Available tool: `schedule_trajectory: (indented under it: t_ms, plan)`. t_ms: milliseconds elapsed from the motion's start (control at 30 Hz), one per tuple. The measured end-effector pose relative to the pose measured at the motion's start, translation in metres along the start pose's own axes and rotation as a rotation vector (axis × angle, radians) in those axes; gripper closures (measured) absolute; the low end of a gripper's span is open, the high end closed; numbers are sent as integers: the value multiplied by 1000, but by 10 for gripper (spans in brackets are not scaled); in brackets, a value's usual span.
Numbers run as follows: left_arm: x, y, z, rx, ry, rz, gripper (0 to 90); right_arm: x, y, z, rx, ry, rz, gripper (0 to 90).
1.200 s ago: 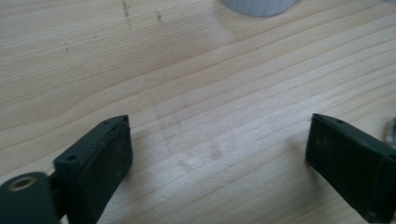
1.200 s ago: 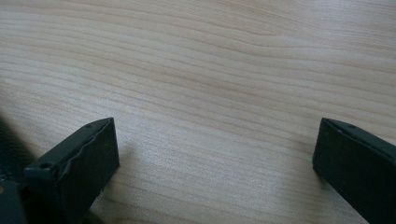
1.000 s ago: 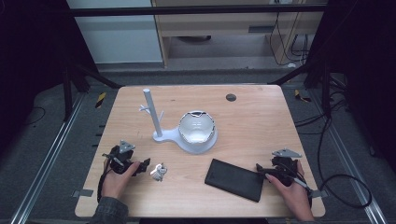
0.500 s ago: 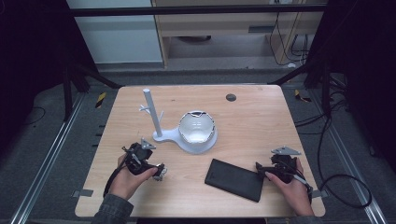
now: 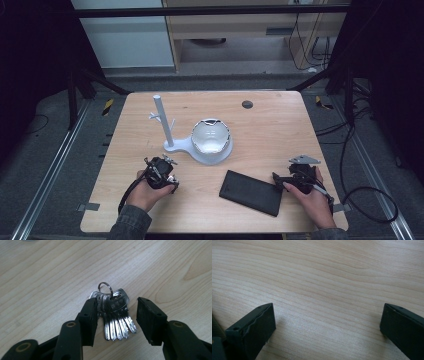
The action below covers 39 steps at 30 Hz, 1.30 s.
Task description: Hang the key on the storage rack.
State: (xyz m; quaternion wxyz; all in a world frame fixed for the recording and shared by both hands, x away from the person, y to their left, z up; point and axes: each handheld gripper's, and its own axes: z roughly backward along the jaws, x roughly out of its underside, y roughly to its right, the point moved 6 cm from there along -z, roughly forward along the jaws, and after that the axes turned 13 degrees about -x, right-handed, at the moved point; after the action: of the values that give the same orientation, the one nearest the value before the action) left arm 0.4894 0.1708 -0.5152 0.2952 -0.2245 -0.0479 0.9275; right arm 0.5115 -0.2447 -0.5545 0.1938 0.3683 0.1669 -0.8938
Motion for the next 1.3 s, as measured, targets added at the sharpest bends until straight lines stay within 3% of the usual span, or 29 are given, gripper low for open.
schedule_trajectory:
  t_ms: [533, 733, 867, 1300]
  plan:
    - [3, 0, -8, 10, -19, 10, 542, 0, 0, 0, -2, 0, -3, 5]
    - [5, -3, -10, 0, -10, 10, 632, 0, 0, 0, -1, -1, -1, 4]
    - [6, -2, -9, -10, 0, -14, 799, 0, 0, 0, -1, -1, 2, 4]
    - [4, 6, -4, -29, -9, -78, 803, 0, 0, 0, -2, -1, 3, 5]
